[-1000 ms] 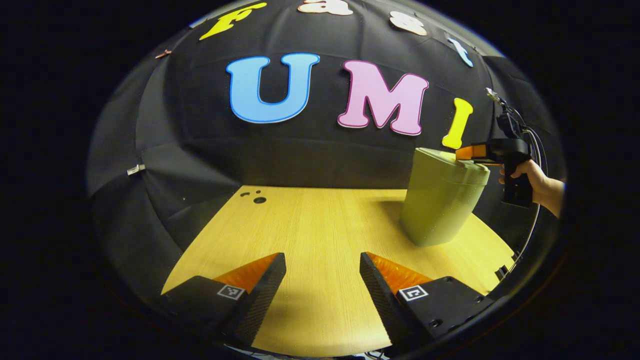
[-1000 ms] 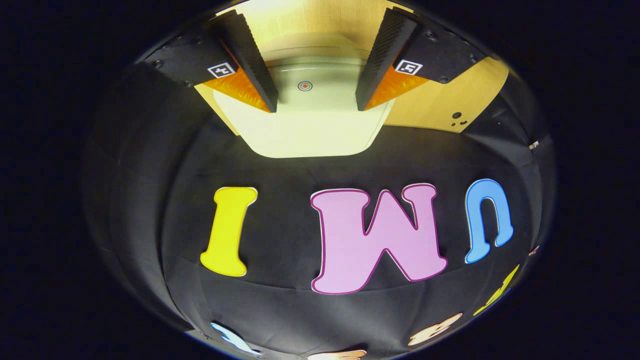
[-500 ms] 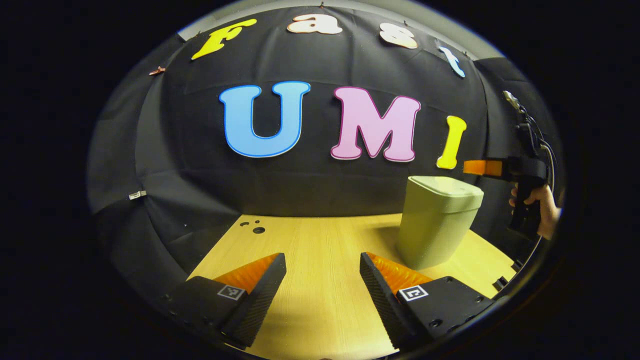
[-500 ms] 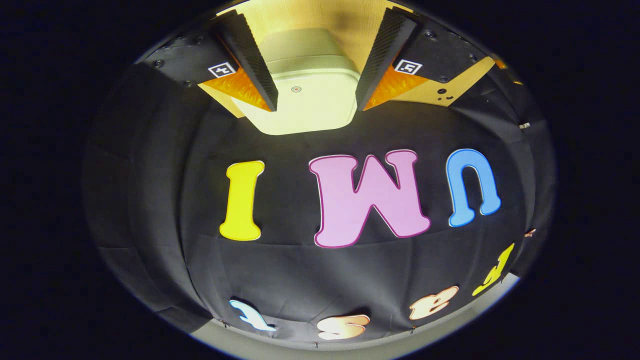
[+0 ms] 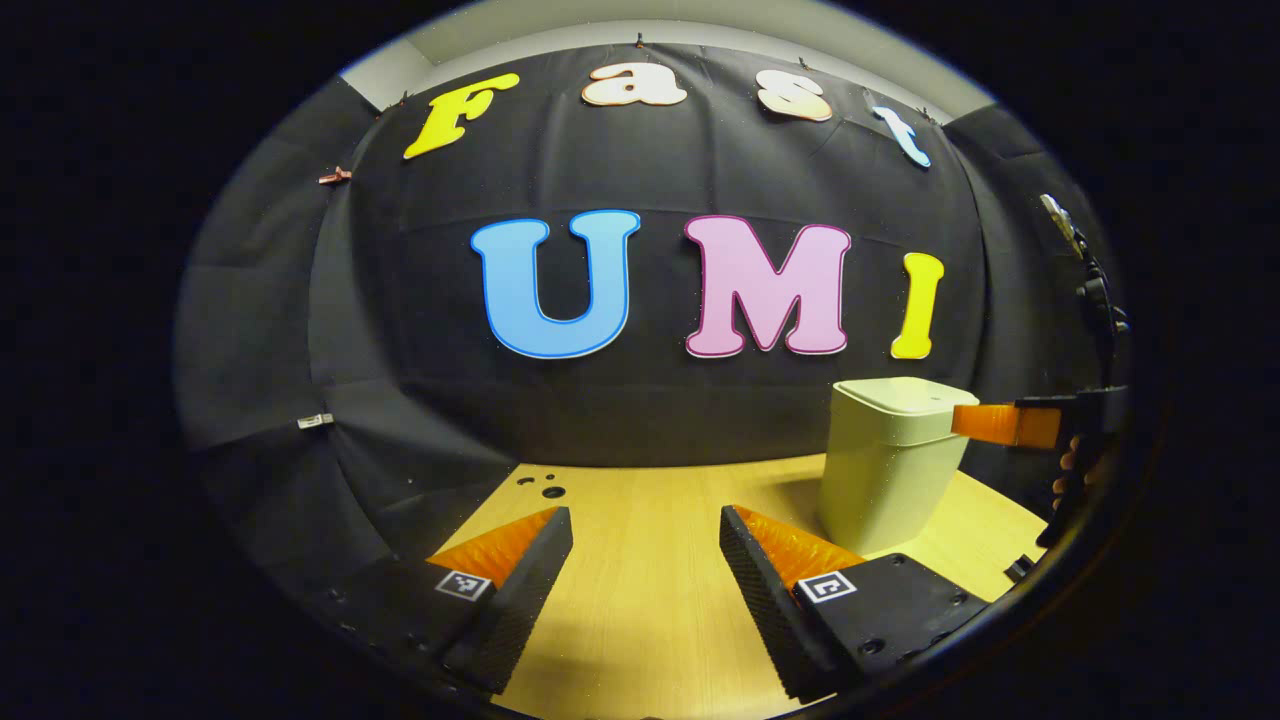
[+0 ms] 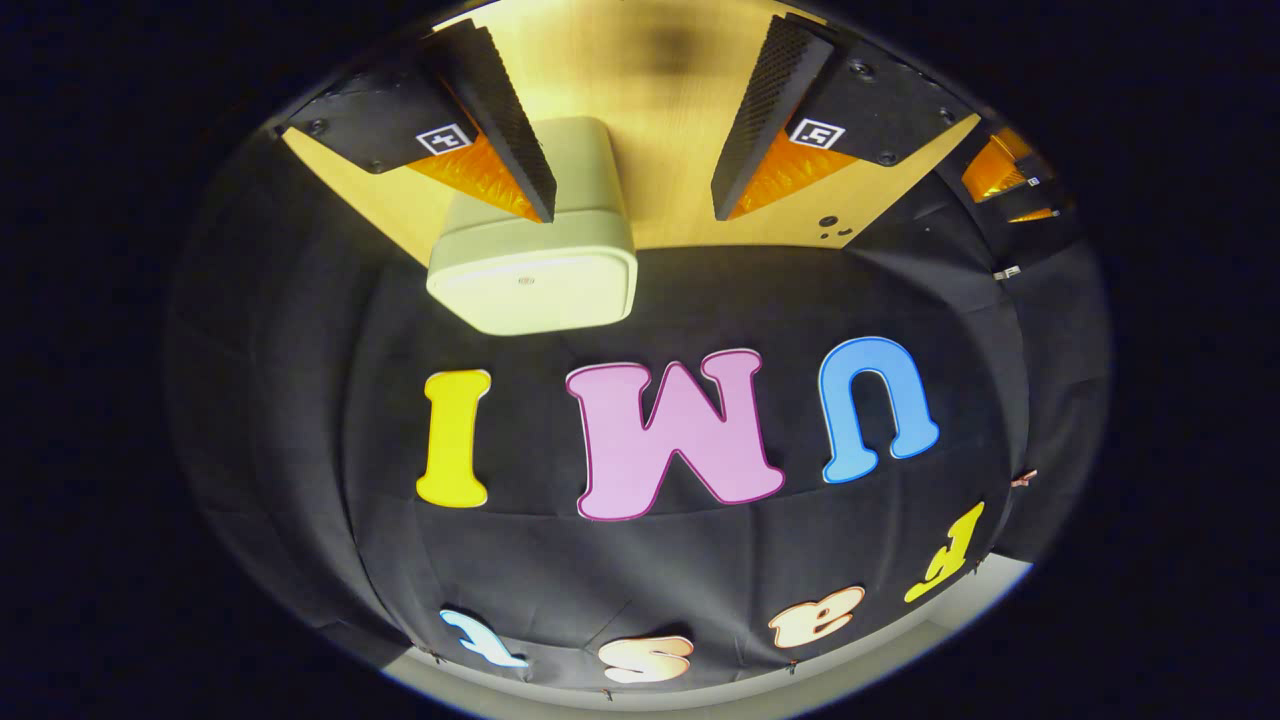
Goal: Press the lid of the desktop garbage bin to open it, pick up the crumpled paper on the desktop and throw it into the bin, then pick up the pop can on the desktop and drop it into the bin, and finally close the garbage bin lid.
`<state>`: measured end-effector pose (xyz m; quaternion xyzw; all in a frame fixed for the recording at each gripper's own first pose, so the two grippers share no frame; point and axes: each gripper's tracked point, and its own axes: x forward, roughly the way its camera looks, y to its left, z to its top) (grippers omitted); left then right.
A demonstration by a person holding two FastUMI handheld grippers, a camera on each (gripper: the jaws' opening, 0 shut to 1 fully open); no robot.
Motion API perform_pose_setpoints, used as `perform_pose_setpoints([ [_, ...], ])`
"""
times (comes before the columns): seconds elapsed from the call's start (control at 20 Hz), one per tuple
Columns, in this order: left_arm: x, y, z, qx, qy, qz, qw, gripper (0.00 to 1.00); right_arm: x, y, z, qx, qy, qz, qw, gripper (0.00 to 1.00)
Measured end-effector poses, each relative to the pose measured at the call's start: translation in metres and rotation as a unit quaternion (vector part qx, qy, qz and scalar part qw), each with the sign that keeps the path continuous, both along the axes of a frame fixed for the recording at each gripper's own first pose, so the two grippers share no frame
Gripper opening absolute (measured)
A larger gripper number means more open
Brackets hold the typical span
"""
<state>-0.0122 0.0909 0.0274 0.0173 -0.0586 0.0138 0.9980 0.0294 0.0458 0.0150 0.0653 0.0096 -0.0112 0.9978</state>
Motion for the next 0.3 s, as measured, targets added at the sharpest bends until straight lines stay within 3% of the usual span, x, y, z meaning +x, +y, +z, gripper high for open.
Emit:
perform_pose_setpoints([
  [0.3,-0.008,-0.016,-0.034,0.009,0.036,-0.027,0.999,0.96,-0.018,0.021,-0.056,0.001,0.057,0.026,0.998,0.99],
])
